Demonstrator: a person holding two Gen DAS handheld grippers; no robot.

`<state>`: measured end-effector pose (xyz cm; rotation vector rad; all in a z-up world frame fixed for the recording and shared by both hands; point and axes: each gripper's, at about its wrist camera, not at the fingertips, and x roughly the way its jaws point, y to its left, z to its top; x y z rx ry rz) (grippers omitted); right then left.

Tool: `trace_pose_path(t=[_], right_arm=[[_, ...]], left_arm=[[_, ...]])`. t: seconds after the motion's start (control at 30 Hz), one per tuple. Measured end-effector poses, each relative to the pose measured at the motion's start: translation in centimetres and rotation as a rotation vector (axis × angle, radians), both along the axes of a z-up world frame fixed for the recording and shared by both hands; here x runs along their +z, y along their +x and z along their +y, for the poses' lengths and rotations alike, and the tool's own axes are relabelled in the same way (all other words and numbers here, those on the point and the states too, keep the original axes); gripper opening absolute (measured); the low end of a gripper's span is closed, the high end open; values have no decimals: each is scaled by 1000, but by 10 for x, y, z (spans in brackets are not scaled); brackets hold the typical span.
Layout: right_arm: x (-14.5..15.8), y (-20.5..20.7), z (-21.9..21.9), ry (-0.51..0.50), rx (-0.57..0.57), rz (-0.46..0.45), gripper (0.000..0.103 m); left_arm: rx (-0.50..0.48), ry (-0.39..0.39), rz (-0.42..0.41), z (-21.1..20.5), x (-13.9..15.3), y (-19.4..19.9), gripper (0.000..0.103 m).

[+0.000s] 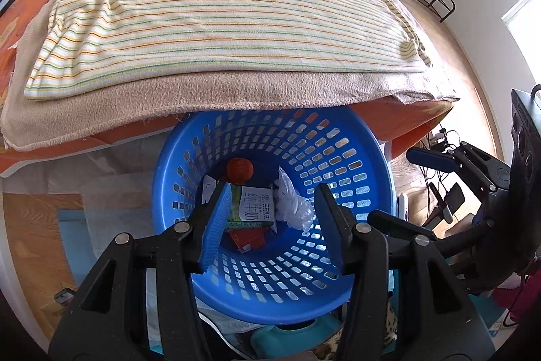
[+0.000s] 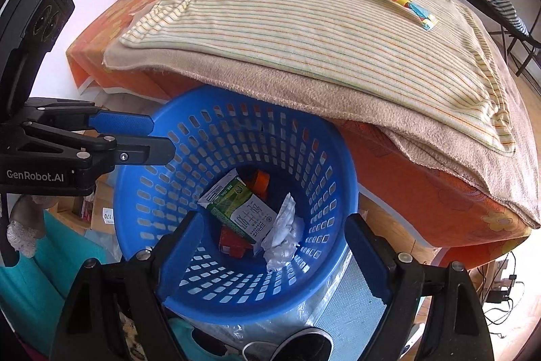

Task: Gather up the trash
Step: 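Move both tools back over the remaining trash on the towel, then grasp the black hair tie with the left tool while the right tool grasps the white tube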

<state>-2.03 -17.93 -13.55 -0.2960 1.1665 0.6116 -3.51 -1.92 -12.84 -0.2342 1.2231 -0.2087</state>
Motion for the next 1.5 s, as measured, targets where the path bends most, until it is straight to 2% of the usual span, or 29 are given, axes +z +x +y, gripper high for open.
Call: trace_pose_path(t=[0.13,0.67,1.07,1.23,1.5], right_arm=[[4,3,-3,12,-17,-5,87],[41,53,-16,150,-137,-48,88],[80,121,-13,170,-106,-246,88],[85,163,-11,174,-131,-231,88],[74,223,-4,140,-144,-170,88]], left_arm=[[9,1,-14,3,6,7,58],[58,1,-104,34,47,66,59],[111,-17,-111,61,42,132,59],[132,0,-138,73,48,163,59],[220,-9,-142,113,43,215,57]])
